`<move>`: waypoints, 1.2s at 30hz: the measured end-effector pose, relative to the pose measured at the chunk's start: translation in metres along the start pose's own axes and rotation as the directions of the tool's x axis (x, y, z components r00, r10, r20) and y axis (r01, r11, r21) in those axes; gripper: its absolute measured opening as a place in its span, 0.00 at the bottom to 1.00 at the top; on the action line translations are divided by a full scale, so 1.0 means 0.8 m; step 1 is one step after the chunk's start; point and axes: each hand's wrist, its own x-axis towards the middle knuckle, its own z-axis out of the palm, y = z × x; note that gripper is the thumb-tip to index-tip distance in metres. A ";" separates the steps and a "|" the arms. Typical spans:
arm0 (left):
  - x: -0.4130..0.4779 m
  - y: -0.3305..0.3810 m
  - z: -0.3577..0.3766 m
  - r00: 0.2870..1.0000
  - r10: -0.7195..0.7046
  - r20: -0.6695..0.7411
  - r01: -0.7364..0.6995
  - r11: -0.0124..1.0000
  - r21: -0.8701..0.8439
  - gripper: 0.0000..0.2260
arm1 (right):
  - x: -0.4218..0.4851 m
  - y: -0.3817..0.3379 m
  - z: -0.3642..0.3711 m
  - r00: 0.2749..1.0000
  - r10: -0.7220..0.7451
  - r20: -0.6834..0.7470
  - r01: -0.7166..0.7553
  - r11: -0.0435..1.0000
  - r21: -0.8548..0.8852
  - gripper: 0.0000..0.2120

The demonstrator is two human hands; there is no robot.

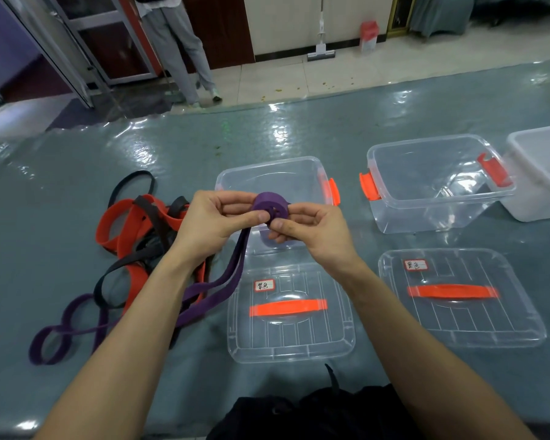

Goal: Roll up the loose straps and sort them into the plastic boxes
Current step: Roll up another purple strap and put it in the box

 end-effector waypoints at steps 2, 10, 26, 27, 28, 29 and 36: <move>-0.003 0.004 -0.002 1.000 -0.004 -0.008 0.005 1.000 0.025 0.14 | 0.001 -0.005 -0.001 0.998 0.033 0.057 -0.030 0.998 -0.051 0.11; -0.004 0.027 -0.024 0.985 -0.052 0.164 -0.023 0.906 0.423 0.14 | 0.006 -0.050 -0.011 0.980 0.087 0.178 0.029 0.827 -0.562 0.21; -0.056 0.009 -0.043 0.983 0.111 -0.147 -0.117 0.993 -0.032 0.18 | -0.011 -0.024 0.071 0.997 -0.058 0.043 0.061 0.997 -0.056 0.15; -0.060 0.010 -0.050 0.986 0.102 -0.129 -0.106 0.994 -0.029 0.19 | -0.011 -0.025 0.077 0.998 -0.058 0.034 0.060 0.997 -0.046 0.15; -0.063 0.011 -0.055 0.989 0.089 -0.115 -0.093 0.995 -0.030 0.20 | -0.010 -0.026 0.083 0.998 -0.058 0.029 0.059 0.998 -0.036 0.15; -0.066 0.012 -0.062 0.991 0.070 -0.114 -0.075 0.996 -0.042 0.21 | -0.009 -0.026 0.090 0.998 -0.054 0.027 0.054 0.998 -0.027 0.15; -0.073 0.007 -0.100 0.990 -0.121 -0.071 0.104 0.973 -0.205 0.16 | -0.008 -0.022 0.126 0.999 -0.039 0.029 0.038 0.999 0.032 0.15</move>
